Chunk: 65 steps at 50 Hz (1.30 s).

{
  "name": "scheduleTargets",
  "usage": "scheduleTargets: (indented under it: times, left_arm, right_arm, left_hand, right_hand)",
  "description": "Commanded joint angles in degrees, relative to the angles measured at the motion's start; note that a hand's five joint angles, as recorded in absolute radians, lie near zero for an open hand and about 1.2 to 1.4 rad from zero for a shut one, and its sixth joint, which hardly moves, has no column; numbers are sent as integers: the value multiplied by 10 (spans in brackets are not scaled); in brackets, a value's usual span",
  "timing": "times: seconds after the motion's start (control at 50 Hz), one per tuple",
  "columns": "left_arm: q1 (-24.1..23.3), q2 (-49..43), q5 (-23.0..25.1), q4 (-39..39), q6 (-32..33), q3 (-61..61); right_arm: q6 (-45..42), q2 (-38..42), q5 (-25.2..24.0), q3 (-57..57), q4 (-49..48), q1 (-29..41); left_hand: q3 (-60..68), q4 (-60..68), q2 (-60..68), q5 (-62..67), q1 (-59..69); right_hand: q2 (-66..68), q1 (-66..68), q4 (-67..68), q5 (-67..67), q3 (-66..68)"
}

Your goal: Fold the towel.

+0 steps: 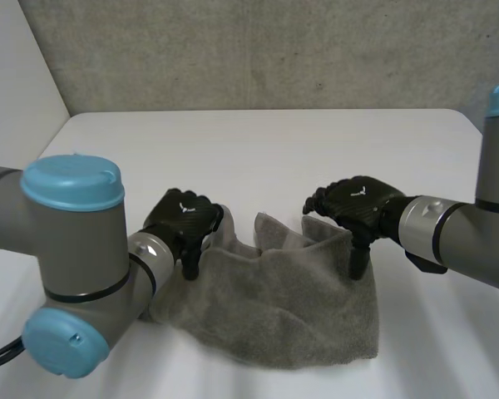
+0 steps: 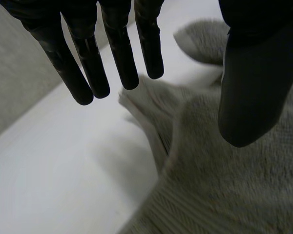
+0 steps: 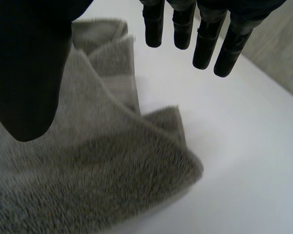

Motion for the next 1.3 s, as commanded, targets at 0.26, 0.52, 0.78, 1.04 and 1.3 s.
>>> scheduleTargets:
  times: [0.26, 0.52, 0.78, 1.04, 1.3]
  left_arm:
    - [6, -81, 59, -10, 0, 29]
    - [8, -80, 17, 5, -1, 141]
    - [38, 48, -95, 270, -20, 209]
    - [33, 29, -43, 206, -17, 75]
    - [37, -1, -40, 171, -13, -40]
  right_arm:
    - [-78, 143, 90, -65, -5, 1]
    - [-2, 124, 97, -133, -174, 8]
    - [106, -41, 131, -36, -536, 5]
    - [97, 6, 33, -52, -315, 6]
    - [-9, 114, 36, -3, -203, 10]
  left_hand:
    - [56, 48, 54, -39, 49]
    - [436, 429, 434, 341, 429]
    - [436, 429, 434, 341, 429]
    - [436, 429, 434, 341, 429]
    - [436, 429, 434, 341, 429]
  right_hand:
    - [179, 193, 177, 187, 182]
    - [655, 669, 653, 663, 658]
    - [655, 669, 653, 663, 658]
    - [655, 669, 653, 663, 658]
    - [375, 389, 373, 383, 378]
